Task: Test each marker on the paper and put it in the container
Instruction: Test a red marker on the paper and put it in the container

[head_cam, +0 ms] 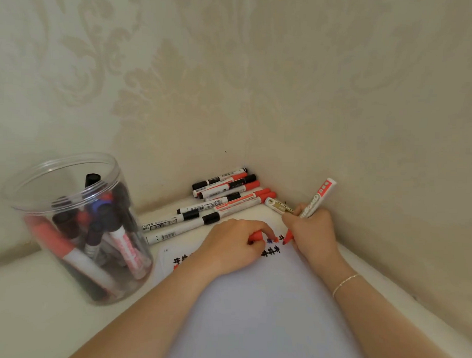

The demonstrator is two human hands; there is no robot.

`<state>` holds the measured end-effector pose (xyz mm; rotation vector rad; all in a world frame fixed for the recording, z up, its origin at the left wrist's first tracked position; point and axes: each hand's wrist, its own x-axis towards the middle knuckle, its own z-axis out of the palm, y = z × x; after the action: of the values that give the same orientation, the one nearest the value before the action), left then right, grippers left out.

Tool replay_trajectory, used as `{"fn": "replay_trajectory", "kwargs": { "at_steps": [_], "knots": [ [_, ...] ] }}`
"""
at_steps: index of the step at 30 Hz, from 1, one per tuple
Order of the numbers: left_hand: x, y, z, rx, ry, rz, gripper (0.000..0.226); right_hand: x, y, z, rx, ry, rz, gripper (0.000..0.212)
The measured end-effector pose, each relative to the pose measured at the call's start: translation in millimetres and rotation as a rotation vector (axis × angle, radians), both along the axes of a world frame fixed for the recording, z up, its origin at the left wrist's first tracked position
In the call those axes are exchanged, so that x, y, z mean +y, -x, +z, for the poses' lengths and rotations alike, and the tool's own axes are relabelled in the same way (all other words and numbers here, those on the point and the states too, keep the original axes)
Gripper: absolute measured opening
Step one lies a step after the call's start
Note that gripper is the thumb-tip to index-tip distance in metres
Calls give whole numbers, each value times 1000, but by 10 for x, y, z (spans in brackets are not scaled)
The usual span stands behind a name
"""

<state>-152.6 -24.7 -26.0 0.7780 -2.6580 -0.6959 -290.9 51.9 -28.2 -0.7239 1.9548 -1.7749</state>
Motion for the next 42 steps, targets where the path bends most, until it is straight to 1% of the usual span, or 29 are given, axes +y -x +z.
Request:
{"fn": "replay_trajectory", "kwargs": {
  "at_steps": [4,8,16,19,22,25,27,29,31,32,34,38,42],
  "knots": [
    [-13,8,-22,-2,11,-3,35,-4,-10,-26,97,-30,-51,38],
    [-21,11,-35,-6,11,-1,36,1,-11,-39,116,-49,-33,39],
    [-21,25,-45,-10,-2,-16,32,-13,-27,-53,261,-110,-26,36],
    [-26,26,-55,7,0,-6,32,-6,-8,-57,237,-94,-39,35],
    [-20,26,-48,-8,-7,-3,32,4,2,-55,191,-69,-3,32],
    [-12,25,-38,-7,-3,-2,32,-4,-25,-57,270,-112,5,38],
    [-12,24,-39,-11,-6,-4,33,-3,-33,-49,318,-123,-4,39],
    [-11,20,-41,-6,-9,-5,32,3,-15,-54,291,-106,-19,35],
    [-11,18,-41,-1,-3,-6,32,4,5,-64,211,-68,-24,31],
    [-9,19,-39,-1,-1,-6,32,3,5,-65,188,-57,-21,32],
    [-4,20,-38,1,-1,-5,32,0,-11,-63,194,-72,-10,37],
    [-7,17,-44,0,-4,-6,33,1,-31,-42,240,-125,10,37],
    [-14,22,-51,0,11,-11,34,4,-5,-45,204,-72,-30,35]
  ]
}}
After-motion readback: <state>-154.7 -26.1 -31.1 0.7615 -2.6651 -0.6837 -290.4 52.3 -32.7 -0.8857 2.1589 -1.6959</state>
